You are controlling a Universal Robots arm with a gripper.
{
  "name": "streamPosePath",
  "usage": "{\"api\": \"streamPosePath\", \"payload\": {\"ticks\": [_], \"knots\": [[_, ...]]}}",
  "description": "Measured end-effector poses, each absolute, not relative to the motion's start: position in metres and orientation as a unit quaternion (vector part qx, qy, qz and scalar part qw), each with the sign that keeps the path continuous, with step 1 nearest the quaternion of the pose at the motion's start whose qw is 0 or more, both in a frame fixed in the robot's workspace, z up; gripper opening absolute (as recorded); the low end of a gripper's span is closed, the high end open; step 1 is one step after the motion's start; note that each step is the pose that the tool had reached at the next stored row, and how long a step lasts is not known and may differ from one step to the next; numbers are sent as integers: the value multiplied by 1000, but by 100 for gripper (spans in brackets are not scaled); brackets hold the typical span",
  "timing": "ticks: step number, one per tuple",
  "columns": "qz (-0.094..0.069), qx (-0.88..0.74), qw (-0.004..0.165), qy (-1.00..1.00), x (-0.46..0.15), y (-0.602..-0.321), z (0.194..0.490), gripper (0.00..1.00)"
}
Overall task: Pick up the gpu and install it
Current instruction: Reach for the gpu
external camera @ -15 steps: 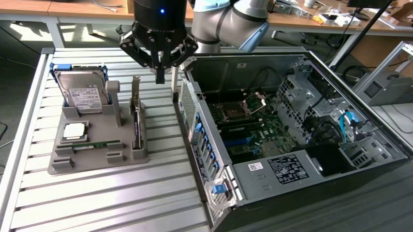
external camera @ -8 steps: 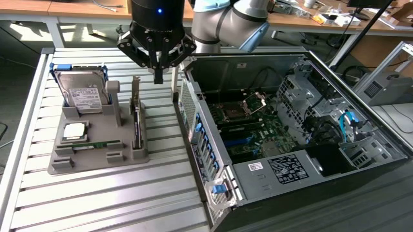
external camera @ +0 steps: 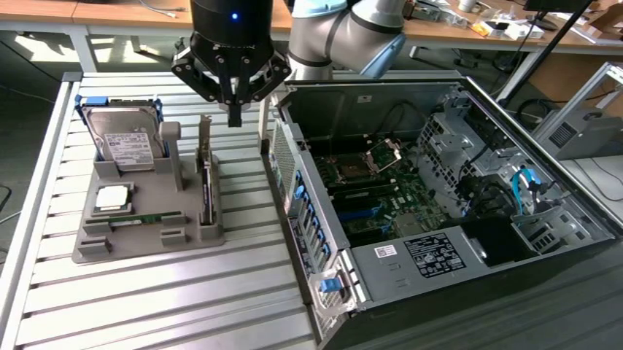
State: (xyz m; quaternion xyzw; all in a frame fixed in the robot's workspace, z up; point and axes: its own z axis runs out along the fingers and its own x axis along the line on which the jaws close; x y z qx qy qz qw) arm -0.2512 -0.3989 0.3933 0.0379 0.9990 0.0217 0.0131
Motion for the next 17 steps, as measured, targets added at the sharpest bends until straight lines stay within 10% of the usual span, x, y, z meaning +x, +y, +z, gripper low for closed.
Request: {"api": "streamPosePath", "payload": {"ticks": [17], "knots": [[22, 38, 13, 999, -262, -399, 393, 11]]}}
